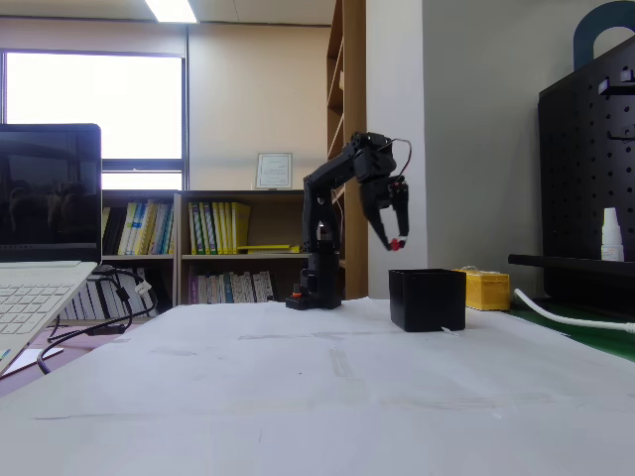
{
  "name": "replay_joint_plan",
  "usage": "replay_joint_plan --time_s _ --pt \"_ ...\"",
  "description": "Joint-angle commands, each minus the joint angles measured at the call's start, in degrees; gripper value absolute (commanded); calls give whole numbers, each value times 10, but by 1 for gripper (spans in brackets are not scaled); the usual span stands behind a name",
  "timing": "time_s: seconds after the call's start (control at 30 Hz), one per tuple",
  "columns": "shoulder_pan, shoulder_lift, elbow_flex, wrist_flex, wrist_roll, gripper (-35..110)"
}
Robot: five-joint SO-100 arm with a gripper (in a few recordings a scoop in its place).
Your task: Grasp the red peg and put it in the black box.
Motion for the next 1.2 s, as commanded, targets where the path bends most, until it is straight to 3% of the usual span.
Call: replay_joint_plan --time_s 0.0,0.53,0.6,0.73,0.83,1.17 --pt "-39 23 76 15 4 0" --pt "-73 52 13 -23 9 0" --pt "-73 49 13 -20 13 6" --pt "-73 40 13 -4 3 34" --pt "-73 38 18 2 9 43" --pt "-62 25 18 15 6 45"
